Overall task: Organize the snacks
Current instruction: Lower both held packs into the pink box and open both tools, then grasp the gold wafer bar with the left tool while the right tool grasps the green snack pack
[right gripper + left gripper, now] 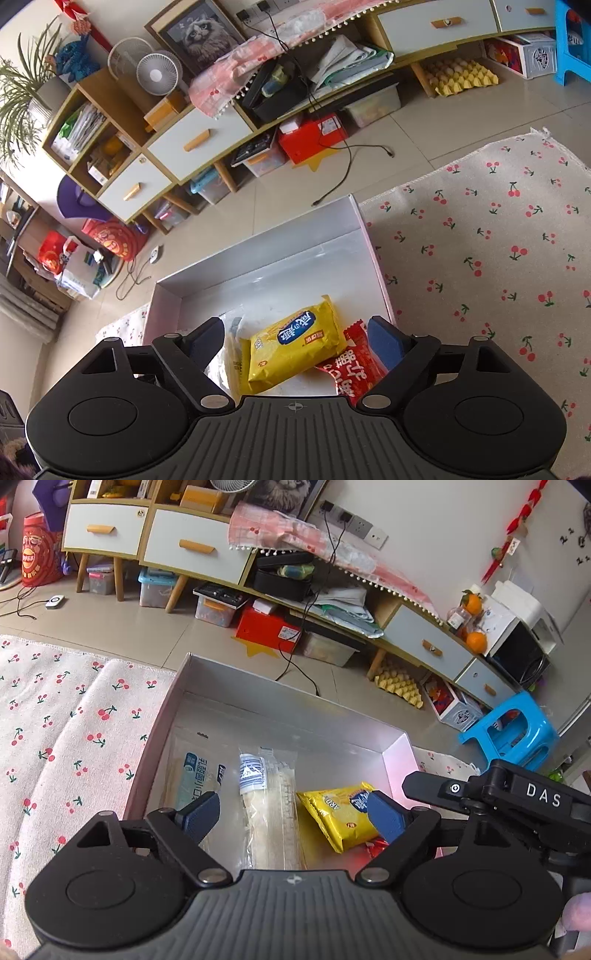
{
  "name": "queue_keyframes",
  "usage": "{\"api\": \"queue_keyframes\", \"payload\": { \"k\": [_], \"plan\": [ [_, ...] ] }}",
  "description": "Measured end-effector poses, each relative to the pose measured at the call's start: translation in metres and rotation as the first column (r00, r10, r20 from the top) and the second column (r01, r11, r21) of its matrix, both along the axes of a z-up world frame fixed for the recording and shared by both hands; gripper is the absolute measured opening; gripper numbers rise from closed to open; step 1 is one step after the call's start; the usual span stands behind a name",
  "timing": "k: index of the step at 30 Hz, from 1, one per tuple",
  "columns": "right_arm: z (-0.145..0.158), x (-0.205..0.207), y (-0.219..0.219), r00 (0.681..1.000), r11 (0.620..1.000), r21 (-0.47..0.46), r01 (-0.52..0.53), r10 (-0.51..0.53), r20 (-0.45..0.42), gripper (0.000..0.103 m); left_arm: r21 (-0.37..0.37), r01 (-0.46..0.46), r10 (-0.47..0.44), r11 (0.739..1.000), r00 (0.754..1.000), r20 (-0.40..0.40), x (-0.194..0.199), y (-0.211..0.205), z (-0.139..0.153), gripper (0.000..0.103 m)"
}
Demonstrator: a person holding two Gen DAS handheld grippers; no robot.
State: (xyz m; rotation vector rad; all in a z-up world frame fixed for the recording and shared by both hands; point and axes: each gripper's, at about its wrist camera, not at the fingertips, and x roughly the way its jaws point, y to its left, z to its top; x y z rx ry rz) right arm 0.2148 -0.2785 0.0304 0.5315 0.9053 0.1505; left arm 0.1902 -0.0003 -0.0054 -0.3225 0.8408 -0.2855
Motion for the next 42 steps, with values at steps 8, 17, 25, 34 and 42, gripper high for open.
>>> {"api": "queue_keyframes", "payload": {
  "k": [8,17,25,34,42],
  "plan": [
    [0.024,-0.027,-0.005,1.000,0.999,-0.046,-0.016,0.017,0.016,0.090,0.049,-0.007,0.005,0.999,1.000,0.025,-0.018,0.005,0.022,0.096],
    [0.046,-0.065,0.004,0.994,0.987,-0.129,-0.097,0.102,0.037,0.092,0.100,0.031,-0.033,0.995,0.999,0.019,-0.043,0.010,0.034,0.102],
    [0.051,-0.096,0.004,0.987,0.977,-0.148,-0.151,0.157,0.030,0.093,0.159,0.044,-0.039,0.986,0.999,-0.036,-0.061,0.020,0.037,0.102],
    [0.040,-0.129,0.014,0.971,0.953,-0.198,-0.229,0.239,0.027,0.094,0.198,0.114,-0.106,0.974,0.993,-0.048,-0.090,0.029,0.026,0.102],
    [0.024,-0.154,0.038,0.928,0.904,-0.227,-0.363,0.371,-0.007,0.094,0.281,0.229,-0.228,0.932,0.973,-0.035,-0.120,0.030,0.013,0.102]
  ]
}}
